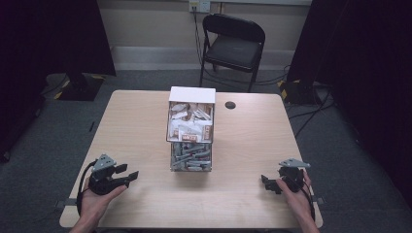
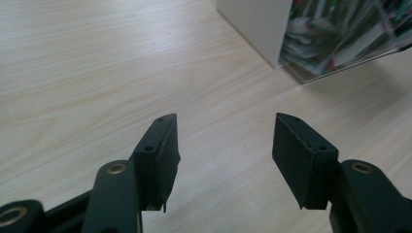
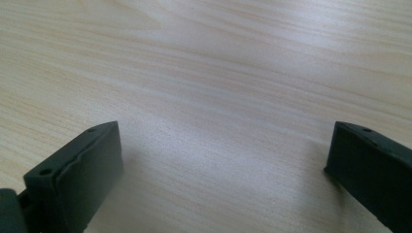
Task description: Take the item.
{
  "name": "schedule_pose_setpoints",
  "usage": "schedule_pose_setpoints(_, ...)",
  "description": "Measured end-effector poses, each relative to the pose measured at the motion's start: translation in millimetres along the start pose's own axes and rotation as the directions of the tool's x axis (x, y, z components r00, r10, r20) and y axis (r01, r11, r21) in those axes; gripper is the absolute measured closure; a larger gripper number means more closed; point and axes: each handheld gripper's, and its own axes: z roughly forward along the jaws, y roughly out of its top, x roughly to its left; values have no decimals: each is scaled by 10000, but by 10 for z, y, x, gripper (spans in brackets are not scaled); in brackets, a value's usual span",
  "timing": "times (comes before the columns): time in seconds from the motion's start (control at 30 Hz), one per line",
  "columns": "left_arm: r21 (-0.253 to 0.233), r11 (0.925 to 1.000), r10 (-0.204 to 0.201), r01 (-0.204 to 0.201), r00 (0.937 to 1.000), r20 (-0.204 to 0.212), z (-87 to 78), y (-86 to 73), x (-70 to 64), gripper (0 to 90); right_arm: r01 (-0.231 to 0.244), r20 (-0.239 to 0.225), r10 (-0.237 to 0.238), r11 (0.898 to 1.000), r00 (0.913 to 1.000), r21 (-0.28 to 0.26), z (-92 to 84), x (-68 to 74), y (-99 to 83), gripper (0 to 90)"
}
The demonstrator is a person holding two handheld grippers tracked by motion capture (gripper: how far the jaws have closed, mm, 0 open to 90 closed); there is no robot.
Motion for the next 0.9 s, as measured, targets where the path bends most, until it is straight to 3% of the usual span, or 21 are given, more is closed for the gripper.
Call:
schedule_pose_setpoints(0.07, 128, 9998, -122, 118, 9993, 361, -12, 29, -44, 450, 3, -2, -3, 10000, 10000, -1, 0, 0, 0, 0)
schedule_pose_setpoints(0.23, -72, 9998, 212, -208, 9980, 594, -34, 76, -111, 474, 0, -1, 0, 10000, 10000, -1, 0, 0, 0, 0)
schedule_pose_setpoints(0.5, -201, 9996, 227, -201, 9906, 1351, -52, 177, -217, 474, 15, 0, -15, 10000, 10000, -12, 1, -1, 0, 0)
schedule_pose_setpoints(0.57, -355, 9983, 504, -454, 9864, 1566, -52, 230, -269, 479, 16, -1, -16, 10000, 10000, -11, 1, -2, 0, 0)
schedule_pose_setpoints(0.9, -575, 9931, 1123, -1020, 9689, 2203, 32, 390, -493, 528, 2, 0, -2, 10000, 10000, -2, 0, 0, 0, 0)
